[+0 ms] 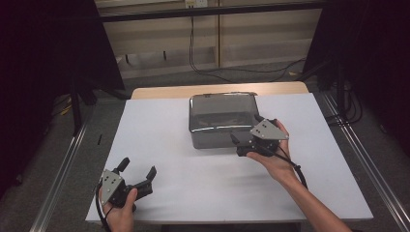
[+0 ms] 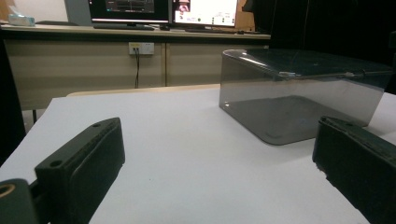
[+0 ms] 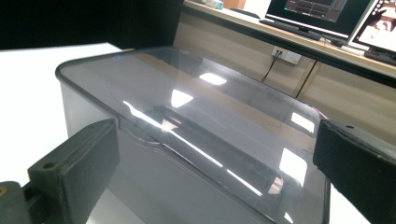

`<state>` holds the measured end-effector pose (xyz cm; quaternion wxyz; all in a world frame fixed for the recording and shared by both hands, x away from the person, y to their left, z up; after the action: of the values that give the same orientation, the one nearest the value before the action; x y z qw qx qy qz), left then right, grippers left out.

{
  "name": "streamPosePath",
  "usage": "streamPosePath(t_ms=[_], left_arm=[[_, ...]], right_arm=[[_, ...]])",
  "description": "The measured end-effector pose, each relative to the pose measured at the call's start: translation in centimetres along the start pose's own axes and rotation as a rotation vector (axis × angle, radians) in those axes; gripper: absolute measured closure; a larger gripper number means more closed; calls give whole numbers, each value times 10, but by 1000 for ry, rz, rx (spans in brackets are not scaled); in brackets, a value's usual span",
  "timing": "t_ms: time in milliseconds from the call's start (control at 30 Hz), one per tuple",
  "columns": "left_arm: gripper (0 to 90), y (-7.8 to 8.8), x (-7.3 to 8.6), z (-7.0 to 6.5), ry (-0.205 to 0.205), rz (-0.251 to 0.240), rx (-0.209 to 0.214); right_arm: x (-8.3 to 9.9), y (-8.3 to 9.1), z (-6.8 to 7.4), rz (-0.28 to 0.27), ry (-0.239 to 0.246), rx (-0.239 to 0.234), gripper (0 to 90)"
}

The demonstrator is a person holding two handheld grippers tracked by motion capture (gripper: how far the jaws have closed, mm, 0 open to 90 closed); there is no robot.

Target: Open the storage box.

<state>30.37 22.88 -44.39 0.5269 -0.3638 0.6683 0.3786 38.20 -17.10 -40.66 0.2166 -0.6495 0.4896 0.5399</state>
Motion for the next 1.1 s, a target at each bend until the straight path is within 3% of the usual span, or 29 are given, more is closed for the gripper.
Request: streamPosePath(t_ms=[133,167,367,400,467,933,1033,1100], left_arm=[[23,0,0,0,0,1,1],[24,0,0,0,0,1,1],[23,0,0,0,-2,-2,-2],[23,0,0,1,-3,-1,-3],[23,1,0,1,-1,-4,-3],[23,1,0,1,1,-2,-2],[24,1,0,1,-2,-1,-3],[23,1,0,1,-2,-3,-3]], right_arm=[[-2,-1,4,14,86,8,5],[-2,-1,4,14,86,8,5],[-7,-6,10,30,235,20,24],[-7,-6,10,30,235,20,24],[-9,-9,14,29,314,29,41],[-13,-10,30,44,654,77,104],[-13,-10,34,51,755,91,121],[-12,-11,35,56,798,94,141]])
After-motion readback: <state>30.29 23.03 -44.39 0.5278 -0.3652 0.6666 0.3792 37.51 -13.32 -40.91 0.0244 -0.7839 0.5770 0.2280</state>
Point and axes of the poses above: each handheld gripper's, and its own axes: y roughly backward along the jaws, x roughly out of its underside, z roughly to its left, the point moved 2 cm from there along -y, roughly forward along the jaws, and after that the axes turned 6 degrees about y, right-handed, at the moved point
